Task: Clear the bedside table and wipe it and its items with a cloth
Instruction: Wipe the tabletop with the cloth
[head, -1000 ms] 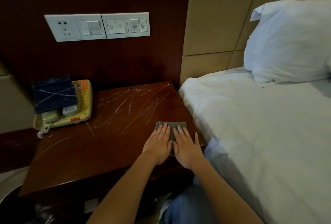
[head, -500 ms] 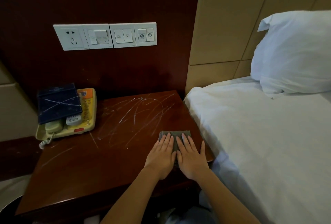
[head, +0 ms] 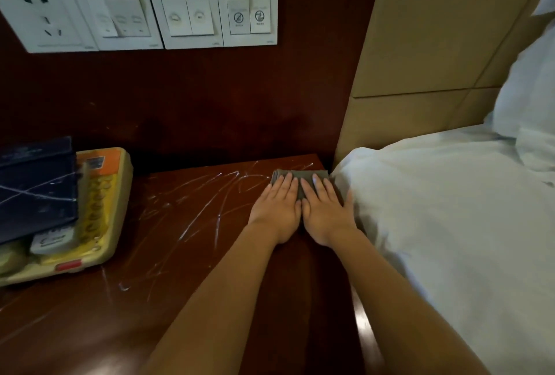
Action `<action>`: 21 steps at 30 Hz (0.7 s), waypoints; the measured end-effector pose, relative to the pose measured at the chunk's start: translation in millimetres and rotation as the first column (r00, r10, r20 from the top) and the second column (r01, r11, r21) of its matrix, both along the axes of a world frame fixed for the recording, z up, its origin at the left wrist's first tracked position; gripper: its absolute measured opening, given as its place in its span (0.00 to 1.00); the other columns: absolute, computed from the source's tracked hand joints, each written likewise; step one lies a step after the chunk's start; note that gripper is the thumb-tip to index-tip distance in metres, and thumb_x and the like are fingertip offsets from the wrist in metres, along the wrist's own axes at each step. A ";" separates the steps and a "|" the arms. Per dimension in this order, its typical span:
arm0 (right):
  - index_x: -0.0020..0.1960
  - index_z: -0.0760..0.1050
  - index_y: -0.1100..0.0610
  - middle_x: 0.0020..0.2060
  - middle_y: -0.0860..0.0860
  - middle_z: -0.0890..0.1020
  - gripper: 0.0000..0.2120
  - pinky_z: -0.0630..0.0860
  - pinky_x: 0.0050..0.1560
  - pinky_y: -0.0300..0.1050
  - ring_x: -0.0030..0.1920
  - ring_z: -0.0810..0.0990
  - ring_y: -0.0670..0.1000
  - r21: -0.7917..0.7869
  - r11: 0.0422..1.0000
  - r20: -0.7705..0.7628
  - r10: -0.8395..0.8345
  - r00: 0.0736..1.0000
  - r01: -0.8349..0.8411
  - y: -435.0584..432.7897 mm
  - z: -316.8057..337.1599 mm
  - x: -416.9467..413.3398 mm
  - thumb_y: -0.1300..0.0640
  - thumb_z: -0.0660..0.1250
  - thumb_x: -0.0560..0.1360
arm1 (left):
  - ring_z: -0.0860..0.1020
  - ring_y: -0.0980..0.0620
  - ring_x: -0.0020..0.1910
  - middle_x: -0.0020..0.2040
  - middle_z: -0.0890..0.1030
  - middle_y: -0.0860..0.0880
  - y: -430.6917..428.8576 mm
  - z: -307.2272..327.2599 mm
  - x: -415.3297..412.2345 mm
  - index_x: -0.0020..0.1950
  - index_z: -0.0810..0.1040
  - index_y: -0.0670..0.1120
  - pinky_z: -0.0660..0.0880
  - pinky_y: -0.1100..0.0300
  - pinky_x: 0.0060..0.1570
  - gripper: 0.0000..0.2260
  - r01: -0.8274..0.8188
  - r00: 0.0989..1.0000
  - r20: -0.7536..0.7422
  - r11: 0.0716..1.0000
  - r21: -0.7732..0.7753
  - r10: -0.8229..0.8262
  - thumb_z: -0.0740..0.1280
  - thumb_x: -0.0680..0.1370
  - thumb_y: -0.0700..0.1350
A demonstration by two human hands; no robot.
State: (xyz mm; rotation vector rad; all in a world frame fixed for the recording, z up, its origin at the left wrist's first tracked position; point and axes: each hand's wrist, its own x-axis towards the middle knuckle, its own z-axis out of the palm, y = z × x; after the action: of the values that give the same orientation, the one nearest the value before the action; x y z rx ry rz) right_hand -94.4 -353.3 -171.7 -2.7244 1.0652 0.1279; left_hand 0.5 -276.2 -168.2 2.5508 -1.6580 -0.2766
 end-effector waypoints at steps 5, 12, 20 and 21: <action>0.77 0.42 0.46 0.77 0.47 0.41 0.24 0.36 0.72 0.62 0.76 0.39 0.48 0.026 1.000 0.038 -0.010 0.999 0.009 -37.7 1.8 43.1 0.47 0.40 0.82 | 0.41 0.53 0.77 0.78 0.41 0.48 -40.1 0.0 42.6 0.78 0.41 0.44 0.40 0.57 0.75 0.24 -0.011 1.000 0.023 1.000 0.017 0.010 0.41 0.84 0.50; 0.77 0.42 0.46 0.77 0.47 0.41 0.24 0.36 0.72 0.62 0.76 0.39 0.48 0.039 0.999 0.041 -0.020 0.999 0.019 -50.8 2.3 58.0 0.47 0.40 0.82 | 0.42 0.52 0.77 0.78 0.42 0.47 -53.6 0.6 56.2 0.78 0.43 0.44 0.41 0.57 0.75 0.24 -0.013 0.999 0.047 1.000 0.020 0.012 0.41 0.84 0.50; 0.77 0.40 0.46 0.77 0.47 0.39 0.24 0.36 0.72 0.62 0.76 0.38 0.48 0.062 0.998 0.019 -0.023 1.000 0.022 -12.0 3.9 4.1 0.47 0.40 0.82 | 0.40 0.51 0.77 0.78 0.40 0.47 -15.2 7.0 2.7 0.77 0.40 0.44 0.41 0.55 0.75 0.24 -0.008 0.999 0.052 0.997 0.071 0.004 0.41 0.84 0.50; 0.77 0.40 0.46 0.77 0.47 0.39 0.24 0.36 0.72 0.62 0.76 0.37 0.48 0.063 0.998 0.015 -0.026 1.000 0.025 -4.9 2.2 -6.6 0.47 0.40 0.82 | 0.40 0.51 0.77 0.78 0.40 0.47 -8.4 6.9 -8.2 0.77 0.40 0.44 0.40 0.55 0.75 0.24 -0.003 0.999 0.050 0.997 0.074 -0.001 0.41 0.84 0.50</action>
State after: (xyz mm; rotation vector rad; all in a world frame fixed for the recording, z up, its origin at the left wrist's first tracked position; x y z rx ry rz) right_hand -101.0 -358.1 -169.6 -2.6509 1.0728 0.1335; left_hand -7.7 -284.6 -161.3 2.6331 -1.6943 -0.2814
